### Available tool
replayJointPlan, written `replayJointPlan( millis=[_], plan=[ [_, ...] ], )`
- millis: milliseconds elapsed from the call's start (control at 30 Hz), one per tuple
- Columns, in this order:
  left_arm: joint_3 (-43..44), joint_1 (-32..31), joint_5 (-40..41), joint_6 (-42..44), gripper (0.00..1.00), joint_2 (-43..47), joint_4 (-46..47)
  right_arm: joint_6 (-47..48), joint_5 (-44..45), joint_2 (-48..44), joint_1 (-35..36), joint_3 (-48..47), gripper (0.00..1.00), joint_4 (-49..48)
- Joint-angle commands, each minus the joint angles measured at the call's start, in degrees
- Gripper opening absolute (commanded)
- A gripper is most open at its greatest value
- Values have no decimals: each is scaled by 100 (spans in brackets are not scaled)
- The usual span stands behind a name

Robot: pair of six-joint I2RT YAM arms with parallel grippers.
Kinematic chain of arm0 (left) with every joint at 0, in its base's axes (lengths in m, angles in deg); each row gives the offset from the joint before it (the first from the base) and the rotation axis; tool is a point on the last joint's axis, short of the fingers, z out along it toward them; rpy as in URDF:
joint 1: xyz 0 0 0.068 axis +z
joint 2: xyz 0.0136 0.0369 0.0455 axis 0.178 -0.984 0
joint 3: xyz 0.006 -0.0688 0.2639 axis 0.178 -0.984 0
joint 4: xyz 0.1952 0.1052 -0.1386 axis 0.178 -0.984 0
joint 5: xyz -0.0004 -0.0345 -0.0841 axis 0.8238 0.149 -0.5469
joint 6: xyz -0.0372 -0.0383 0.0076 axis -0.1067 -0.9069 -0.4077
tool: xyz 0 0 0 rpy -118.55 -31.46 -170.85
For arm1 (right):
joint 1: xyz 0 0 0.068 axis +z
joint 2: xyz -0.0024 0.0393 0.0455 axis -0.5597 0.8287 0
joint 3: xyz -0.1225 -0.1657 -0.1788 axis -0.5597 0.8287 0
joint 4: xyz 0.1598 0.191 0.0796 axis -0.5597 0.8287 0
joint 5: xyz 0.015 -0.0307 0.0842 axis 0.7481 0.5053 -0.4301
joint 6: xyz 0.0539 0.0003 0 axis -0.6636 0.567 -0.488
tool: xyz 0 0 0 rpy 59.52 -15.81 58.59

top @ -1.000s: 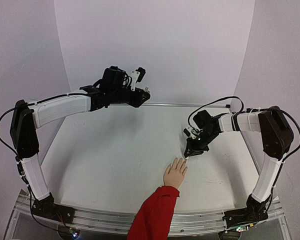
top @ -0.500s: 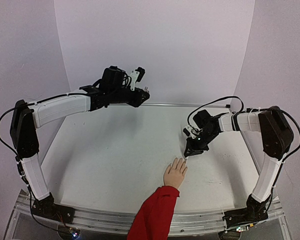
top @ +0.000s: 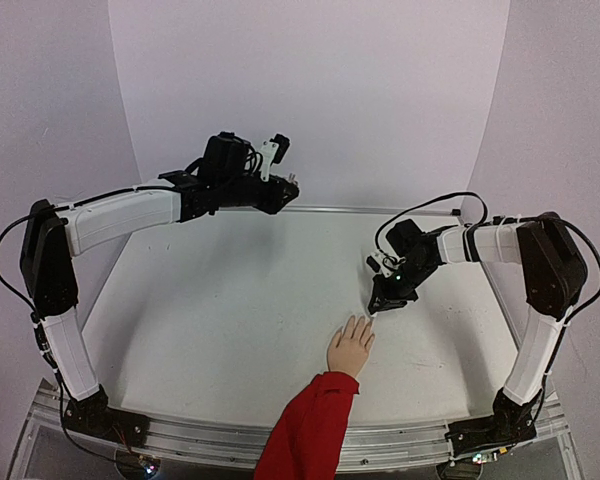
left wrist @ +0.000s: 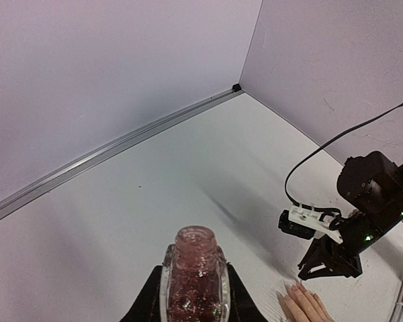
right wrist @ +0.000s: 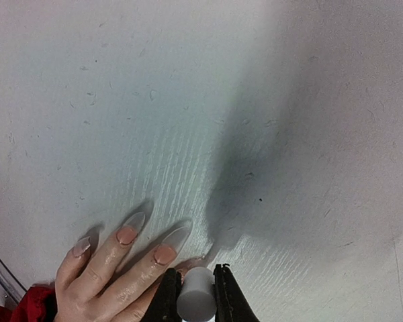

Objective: Paint the nails

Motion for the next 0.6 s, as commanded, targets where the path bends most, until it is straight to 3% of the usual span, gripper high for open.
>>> replayJointPlan(
  millis=[0, 567],
  plan=[
    [213, 45, 48, 53, 0, -3, 385, 43, 95, -48, -8, -176, 0, 146],
    [273, 58, 30, 56, 0, -52, 383, 35, 161, -122, -32, -175, 0, 41]
  ],
)
